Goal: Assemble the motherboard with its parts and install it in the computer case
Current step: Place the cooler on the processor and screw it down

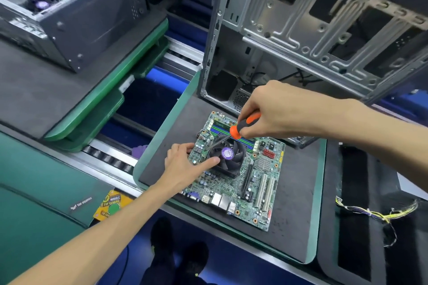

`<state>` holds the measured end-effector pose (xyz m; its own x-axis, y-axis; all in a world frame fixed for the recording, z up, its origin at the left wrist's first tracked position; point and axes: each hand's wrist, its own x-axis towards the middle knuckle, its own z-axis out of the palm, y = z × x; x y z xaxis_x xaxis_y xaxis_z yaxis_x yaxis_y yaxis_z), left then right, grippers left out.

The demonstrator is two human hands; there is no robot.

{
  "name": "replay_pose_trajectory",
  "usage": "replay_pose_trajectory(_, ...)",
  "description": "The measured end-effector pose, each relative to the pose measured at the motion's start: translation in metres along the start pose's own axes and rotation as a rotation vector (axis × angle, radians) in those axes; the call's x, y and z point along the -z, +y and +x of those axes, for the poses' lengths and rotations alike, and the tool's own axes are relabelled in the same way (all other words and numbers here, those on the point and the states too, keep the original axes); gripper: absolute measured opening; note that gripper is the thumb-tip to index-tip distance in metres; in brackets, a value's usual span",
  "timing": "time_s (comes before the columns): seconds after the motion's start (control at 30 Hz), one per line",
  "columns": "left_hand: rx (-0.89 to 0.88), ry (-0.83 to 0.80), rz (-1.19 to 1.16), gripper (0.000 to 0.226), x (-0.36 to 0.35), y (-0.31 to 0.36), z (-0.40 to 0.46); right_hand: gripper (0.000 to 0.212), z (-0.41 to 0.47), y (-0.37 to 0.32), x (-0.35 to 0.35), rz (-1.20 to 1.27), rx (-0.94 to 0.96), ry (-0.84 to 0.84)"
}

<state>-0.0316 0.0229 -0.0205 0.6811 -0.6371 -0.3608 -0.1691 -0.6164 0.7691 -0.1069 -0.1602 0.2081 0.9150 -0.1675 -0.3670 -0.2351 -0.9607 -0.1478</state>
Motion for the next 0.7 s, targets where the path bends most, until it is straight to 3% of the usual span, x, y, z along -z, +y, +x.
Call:
replay_pose_trajectory(0.23,-0.001,-0.054,-0.044,0.104,0.006,0.0,-0.001,0.034,0.008,-0.002,-0.008,-0.031,0.03,-0.023)
replay_pose_trajectory(0.53,-0.001,-0.037,-0.044,0.12,0.005,0.0,0.0,0.028,0.011,-0.009,-0.011,-0.041,0.032,-0.037)
replay_pose_trajectory(0.63,0.003,-0.039,-0.053,0.114,0.005,0.002,0.0,0.024,0.008,-0.014,-0.007,-0.176,0.082,-0.042)
replay_pose_trajectory(0.7,0.01,-0.042,-0.053,0.111,0.006,0.003,-0.001,0.019,0.008,-0.022,-0.005,-0.386,0.211,-0.041)
